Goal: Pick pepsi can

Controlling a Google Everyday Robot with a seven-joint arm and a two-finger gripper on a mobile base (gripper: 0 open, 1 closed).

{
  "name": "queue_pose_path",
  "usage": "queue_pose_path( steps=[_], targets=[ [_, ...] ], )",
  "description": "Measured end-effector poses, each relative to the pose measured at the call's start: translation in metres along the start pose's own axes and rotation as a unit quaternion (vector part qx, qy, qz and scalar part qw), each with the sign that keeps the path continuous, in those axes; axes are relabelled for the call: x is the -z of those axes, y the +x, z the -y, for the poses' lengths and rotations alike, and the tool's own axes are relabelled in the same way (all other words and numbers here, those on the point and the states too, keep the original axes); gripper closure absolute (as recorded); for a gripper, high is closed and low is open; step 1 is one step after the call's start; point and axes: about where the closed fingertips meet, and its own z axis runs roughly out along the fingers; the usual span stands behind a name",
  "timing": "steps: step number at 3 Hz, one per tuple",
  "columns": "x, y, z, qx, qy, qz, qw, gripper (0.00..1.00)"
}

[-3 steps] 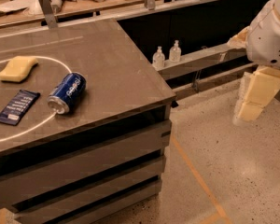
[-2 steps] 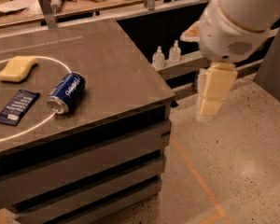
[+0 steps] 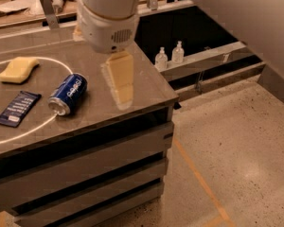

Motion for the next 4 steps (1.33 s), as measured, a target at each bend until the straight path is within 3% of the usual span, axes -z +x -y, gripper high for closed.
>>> queue_pose_path(
  steps=[1, 2, 3, 4],
  targets=[
    [-0.046, -0.035, 0.035, 0.078, -0.022, -0.008, 0.9967, 0.0],
    [-0.045, -0.034, 0.034, 0.076, -0.021, -0.007, 0.9969, 0.0],
    [-0.054, -0.035, 0.043, 0.108, -0.021, -0.012, 0.9939, 0.0],
    [-0.078, -0.022, 0.065, 0.167, -0.035, -0.006, 0.9854, 0.0]
  ],
)
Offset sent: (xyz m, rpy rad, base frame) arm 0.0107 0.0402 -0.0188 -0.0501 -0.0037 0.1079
